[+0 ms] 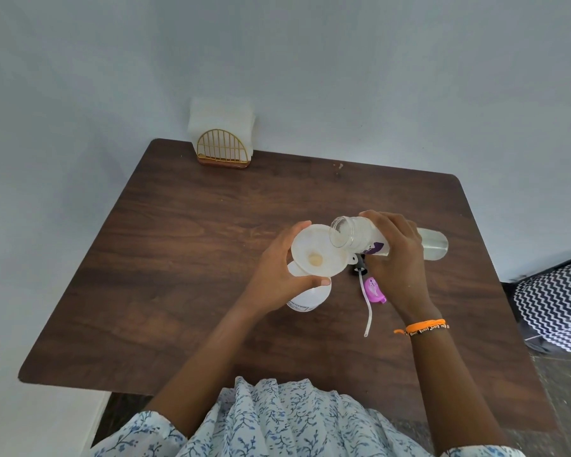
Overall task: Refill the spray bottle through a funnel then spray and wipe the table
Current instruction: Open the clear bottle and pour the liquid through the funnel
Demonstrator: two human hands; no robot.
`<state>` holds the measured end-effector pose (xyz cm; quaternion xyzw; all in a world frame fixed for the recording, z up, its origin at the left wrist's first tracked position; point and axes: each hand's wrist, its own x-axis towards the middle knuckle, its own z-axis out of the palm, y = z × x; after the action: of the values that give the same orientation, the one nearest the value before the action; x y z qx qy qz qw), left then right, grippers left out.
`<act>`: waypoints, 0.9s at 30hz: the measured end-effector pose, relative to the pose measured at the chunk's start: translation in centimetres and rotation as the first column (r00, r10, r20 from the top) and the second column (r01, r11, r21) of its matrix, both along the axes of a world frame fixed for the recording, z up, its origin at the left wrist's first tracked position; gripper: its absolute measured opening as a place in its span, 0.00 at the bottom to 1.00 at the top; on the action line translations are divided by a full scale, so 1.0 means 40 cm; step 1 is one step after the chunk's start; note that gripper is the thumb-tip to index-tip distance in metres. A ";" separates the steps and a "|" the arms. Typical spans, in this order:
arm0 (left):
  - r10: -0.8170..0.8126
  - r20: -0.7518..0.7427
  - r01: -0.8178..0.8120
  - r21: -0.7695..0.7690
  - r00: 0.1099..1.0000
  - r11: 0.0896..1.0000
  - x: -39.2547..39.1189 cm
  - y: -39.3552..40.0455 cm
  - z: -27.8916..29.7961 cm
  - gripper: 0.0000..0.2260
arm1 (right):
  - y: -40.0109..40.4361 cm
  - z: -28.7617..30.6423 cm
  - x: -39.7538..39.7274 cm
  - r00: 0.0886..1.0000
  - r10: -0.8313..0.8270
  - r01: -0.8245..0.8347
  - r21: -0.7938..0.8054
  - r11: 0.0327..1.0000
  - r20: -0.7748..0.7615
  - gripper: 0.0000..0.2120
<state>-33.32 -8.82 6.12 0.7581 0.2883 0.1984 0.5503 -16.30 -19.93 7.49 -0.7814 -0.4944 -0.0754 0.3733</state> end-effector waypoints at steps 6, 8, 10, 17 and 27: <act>0.002 0.011 -0.002 0.002 1.000 1.000 0.002 0.001 0.000 0.38 | 0.004 -0.007 0.001 0.998 -0.031 0.032 -0.019 0.999 0.059 0.27; 0.000 0.004 0.000 0.011 1.000 1.000 0.003 0.000 0.000 0.38 | 0.005 -0.005 -0.002 0.998 -0.030 0.032 -0.023 0.999 0.063 0.26; 0.000 -0.006 0.000 0.017 1.000 1.000 0.004 0.001 0.000 0.38 | 0.007 0.000 -0.005 0.998 -0.031 0.032 -0.020 0.999 0.063 0.26; -0.005 0.003 0.005 0.013 1.000 1.000 0.003 0.003 -0.003 0.38 | 0.014 0.001 -0.011 0.997 -0.035 0.036 -0.021 0.999 0.074 0.25; -0.004 -0.011 0.004 0.007 1.000 1.000 0.001 0.008 -0.007 0.38 | 0.010 0.007 -0.014 0.995 -0.027 0.029 -0.018 0.999 0.096 0.24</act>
<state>-33.26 -8.49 5.85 0.7617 0.2890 0.1944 0.5464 -16.87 -19.52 7.78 -0.7873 -0.5015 -0.1133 0.3404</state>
